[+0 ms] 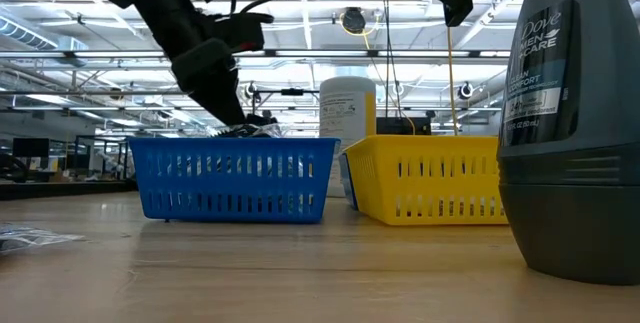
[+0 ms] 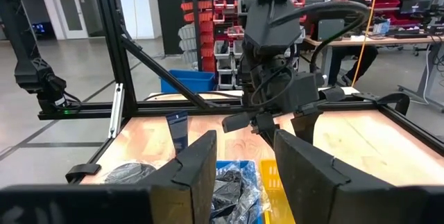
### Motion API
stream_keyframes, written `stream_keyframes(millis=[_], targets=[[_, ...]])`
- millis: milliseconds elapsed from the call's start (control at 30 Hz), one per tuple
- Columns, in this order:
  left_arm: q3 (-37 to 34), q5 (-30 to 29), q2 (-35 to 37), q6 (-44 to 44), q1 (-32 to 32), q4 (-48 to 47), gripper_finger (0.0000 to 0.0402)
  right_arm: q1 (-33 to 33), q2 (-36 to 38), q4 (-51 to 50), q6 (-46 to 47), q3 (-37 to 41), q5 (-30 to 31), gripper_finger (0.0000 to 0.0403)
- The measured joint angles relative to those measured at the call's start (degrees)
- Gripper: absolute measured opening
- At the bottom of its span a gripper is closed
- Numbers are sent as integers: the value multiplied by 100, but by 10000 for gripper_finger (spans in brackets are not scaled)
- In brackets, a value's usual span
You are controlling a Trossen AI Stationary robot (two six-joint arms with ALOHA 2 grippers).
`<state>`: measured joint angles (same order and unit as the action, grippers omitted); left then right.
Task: Pick & Place Travel size toiletries
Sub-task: Put the blue shave cream into the top yellow bin
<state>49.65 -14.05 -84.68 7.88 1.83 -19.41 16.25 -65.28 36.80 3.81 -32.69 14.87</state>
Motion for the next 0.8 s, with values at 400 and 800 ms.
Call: stream_keyframes(millis=[400, 800], targets=[[4, -8, 2, -224, 1, 395, 147, 0, 0, -20, 0, 0, 0, 135], [9, -4, 216, -423, 10, 589, 147, 0, 0, -42, 0, -4, 0, 135]])
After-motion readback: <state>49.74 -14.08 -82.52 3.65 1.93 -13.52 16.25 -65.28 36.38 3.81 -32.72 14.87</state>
